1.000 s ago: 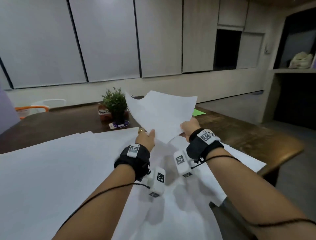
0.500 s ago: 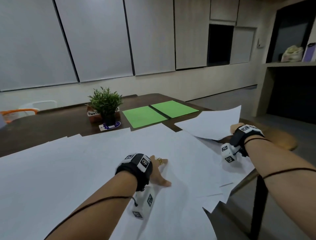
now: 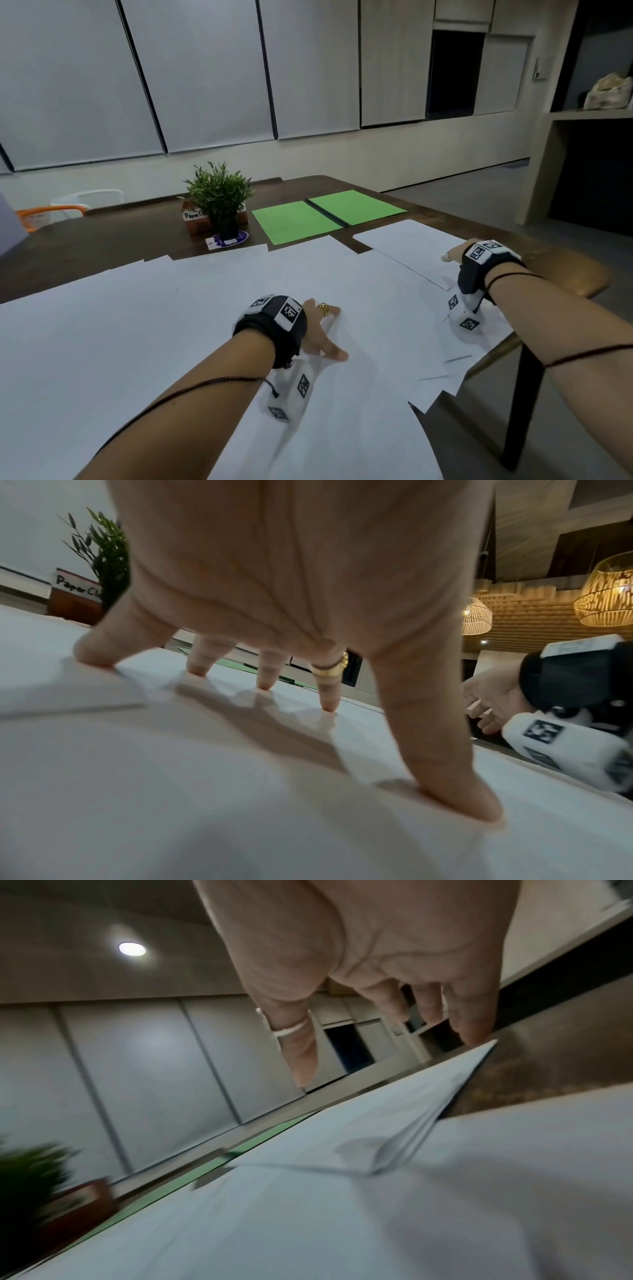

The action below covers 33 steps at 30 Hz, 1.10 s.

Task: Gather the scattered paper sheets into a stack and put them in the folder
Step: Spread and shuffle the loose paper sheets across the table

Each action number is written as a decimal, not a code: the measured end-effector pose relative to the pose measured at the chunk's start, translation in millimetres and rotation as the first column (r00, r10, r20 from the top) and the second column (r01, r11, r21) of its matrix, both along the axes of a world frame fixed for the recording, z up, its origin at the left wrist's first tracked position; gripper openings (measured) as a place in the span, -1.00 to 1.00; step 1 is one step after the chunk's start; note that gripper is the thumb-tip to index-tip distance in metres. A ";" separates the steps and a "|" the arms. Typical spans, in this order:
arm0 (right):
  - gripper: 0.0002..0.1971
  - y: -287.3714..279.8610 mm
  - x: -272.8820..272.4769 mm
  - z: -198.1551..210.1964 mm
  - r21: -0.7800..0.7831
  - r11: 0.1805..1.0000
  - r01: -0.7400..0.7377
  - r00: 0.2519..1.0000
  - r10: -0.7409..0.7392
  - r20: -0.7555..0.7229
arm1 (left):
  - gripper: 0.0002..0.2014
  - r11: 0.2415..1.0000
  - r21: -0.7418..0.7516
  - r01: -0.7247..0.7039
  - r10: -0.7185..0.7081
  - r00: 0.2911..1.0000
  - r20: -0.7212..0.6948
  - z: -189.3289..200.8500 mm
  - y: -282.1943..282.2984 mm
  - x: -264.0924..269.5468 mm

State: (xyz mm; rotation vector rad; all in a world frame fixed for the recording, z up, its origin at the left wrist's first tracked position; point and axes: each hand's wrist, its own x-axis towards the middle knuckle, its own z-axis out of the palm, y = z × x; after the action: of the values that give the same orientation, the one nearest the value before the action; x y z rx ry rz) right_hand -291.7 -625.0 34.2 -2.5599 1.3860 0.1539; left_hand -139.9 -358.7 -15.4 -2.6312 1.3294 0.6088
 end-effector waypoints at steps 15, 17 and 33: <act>-0.20 210.7 -1.1 -47.4 0.196 0.828 -0.526 0.820 0.554 -0.144 | -0.01 0.985 0.095 -0.145 0.139 0.988 0.068 10.1 128.2 -58.7; -0.32 215.1 -2.3 -45.0 0.112 0.845 -0.523 0.838 0.534 -0.111 | 0.06 0.978 0.084 -0.192 0.181 0.976 0.121 0.3 138.5 -55.7; -0.34 213.3 23.2 -38.4 0.066 0.941 -0.331 0.943 0.328 0.051 | -0.11 0.927 -0.119 -0.355 0.366 0.926 0.087 0.6 167.7 -29.8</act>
State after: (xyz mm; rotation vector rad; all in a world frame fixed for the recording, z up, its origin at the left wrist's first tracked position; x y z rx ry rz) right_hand -268.5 -411.7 -4.2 -2.6960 0.9090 0.2042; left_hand -169.8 -191.0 -14.7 -2.9723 0.8697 0.4395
